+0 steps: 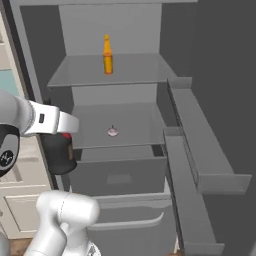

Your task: Place the beer and liquor on the top shelf of the fridge to keep them out of children's reach, and place the garlic on lower shelves for easy access.

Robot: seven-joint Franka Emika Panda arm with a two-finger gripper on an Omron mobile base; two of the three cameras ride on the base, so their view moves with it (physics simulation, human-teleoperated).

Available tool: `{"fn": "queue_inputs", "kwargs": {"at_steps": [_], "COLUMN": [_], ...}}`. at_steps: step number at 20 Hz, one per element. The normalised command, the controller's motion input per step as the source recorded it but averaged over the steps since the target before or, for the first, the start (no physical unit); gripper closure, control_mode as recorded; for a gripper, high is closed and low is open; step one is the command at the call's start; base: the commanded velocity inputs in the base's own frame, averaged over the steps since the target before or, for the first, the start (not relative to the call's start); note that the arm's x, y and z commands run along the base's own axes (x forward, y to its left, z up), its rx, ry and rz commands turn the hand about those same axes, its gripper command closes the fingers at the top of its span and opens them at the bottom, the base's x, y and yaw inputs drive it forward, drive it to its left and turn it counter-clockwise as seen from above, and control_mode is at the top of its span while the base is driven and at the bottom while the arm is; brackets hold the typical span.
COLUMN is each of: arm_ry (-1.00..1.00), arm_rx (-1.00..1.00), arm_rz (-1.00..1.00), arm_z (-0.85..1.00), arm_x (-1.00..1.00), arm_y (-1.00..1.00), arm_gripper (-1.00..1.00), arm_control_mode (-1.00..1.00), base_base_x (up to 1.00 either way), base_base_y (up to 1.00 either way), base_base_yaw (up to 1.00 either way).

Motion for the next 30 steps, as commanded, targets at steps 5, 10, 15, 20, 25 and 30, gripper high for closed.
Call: {"fn": "queue_inputs", "kwargs": {"at_steps": [5, 10, 15, 20, 25, 30], "arm_ry": [0.0, 0.0, 0.0, 0.0, 0.0, 0.0], "arm_rx": [0.0, 0.0, 0.0, 0.0, 0.0, 0.0], "arm_rz": [0.0, 0.0, 0.0, 0.0, 0.0, 0.0], "arm_z": [0.0, 0.0, 0.0, 0.0, 0.0, 0.0], "arm_x": [0.0, 0.0, 0.0, 0.0, 0.0, 0.0], "arm_y": [0.0, 0.0, 0.0, 0.0, 0.0, 0.0], "arm_gripper": [1.0, 1.0, 1.0, 1.0, 1.0, 1.0], "arm_control_mode": [1.0, 1.0, 1.0, 1.0, 1.0, 1.0], "base_base_x": [0.1, 0.22, 0.29, 0.27, 0.24, 0.23], "base_base_y": [-0.36, -0.32, -0.29, -0.33, -0.35, -0.35], "base_base_yaw": [0.18, 0.21, 0.24, 0.25, 0.24, 0.19]}}
